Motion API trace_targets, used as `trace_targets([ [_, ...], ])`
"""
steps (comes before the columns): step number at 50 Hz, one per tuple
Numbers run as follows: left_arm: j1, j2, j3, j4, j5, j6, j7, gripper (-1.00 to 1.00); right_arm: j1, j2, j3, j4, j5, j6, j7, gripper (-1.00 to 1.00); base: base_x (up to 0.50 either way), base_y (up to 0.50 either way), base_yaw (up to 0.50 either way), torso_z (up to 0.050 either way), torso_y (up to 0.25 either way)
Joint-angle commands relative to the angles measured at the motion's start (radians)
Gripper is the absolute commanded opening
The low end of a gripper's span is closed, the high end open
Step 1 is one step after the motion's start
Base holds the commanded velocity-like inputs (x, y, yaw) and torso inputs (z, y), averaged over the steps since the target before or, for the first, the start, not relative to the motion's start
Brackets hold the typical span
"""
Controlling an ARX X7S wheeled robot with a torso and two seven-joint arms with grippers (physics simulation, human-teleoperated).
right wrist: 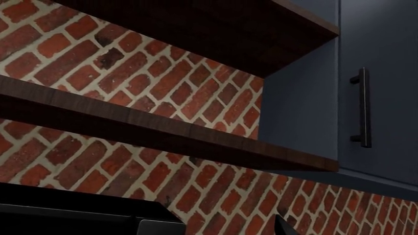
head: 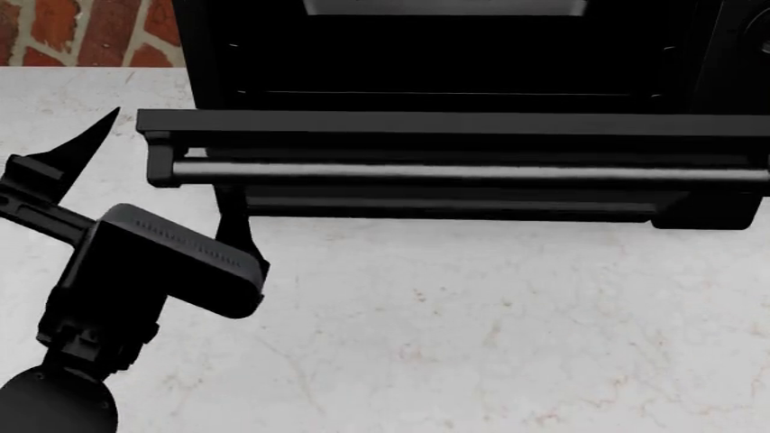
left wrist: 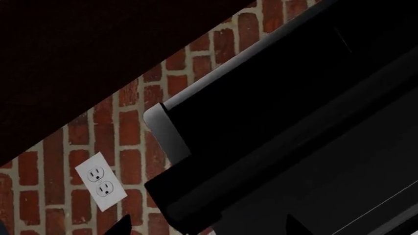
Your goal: Close the toaster oven door.
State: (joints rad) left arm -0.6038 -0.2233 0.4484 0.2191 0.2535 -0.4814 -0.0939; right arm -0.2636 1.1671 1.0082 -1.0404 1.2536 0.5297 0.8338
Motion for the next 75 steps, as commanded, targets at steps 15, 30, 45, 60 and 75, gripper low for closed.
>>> trace_targets([
  [15, -0.284, 0.176, 0.003, -0.368, -0.032, -0.093, -0.085, 1.00, -0.077, -0.006, 0.074, -0.001, 0.007, -0.030, -0.009, 1.00, 0.00, 0.00, 0.00, 0.000, 0.000],
  [30, -0.445, 0.216, 0.093, -0.684, -0.070, 0.023, -0.225, 1.00, -0.105, 0.011, 0.080, 0.011, 0.002, -0.054, 0.000, 1.00, 0.00, 0.00, 0.00, 0.000, 0.000],
  [45, -0.677, 0.222, 0.413, -1.102, -0.341, 0.208, -0.411, 1.00, -0.126, -0.003, 0.142, 0.003, 0.027, -0.029, -0.012, 1.00, 0.00, 0.00, 0.00, 0.000, 0.000],
  [60, -0.860, 0.223, 1.003, -1.295, -0.883, 0.321, -0.523, 1.00, -0.203, -0.017, 0.236, -0.004, 0.047, -0.032, -0.019, 1.00, 0.00, 0.00, 0.00, 0.000, 0.000],
  [75, -0.927, 0.223, 1.063, -1.342, -0.903, 0.265, -0.433, 1.00, -0.267, -0.047, 0.254, -0.001, 0.013, -0.066, -0.037, 1.00, 0.02, 0.00, 0.00, 0.001, 0.000],
])
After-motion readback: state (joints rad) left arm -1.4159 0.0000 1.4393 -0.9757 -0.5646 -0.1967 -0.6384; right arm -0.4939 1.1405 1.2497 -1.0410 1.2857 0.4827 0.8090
